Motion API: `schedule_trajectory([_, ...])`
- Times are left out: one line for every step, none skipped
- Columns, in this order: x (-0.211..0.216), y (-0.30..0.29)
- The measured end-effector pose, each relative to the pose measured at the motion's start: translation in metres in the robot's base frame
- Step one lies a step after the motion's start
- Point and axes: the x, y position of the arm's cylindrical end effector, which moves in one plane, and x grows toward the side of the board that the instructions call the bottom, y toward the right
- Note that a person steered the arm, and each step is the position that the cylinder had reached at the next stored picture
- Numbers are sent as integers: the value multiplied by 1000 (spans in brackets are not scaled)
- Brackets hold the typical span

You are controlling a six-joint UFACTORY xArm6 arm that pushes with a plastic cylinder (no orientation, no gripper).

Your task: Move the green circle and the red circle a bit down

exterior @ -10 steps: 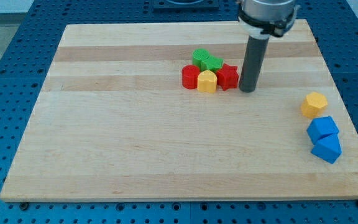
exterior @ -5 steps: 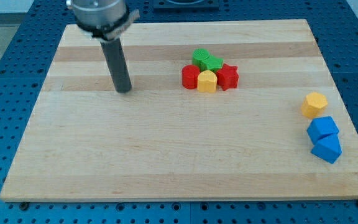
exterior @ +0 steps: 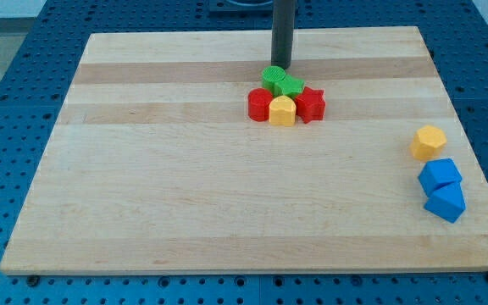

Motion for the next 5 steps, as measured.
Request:
schedule_trajectory([12,-14])
schedule_trajectory([25,-32])
schedule_trajectory([39,-43])
schedule_trajectory([50,-42])
schedule_trajectory([50,-39])
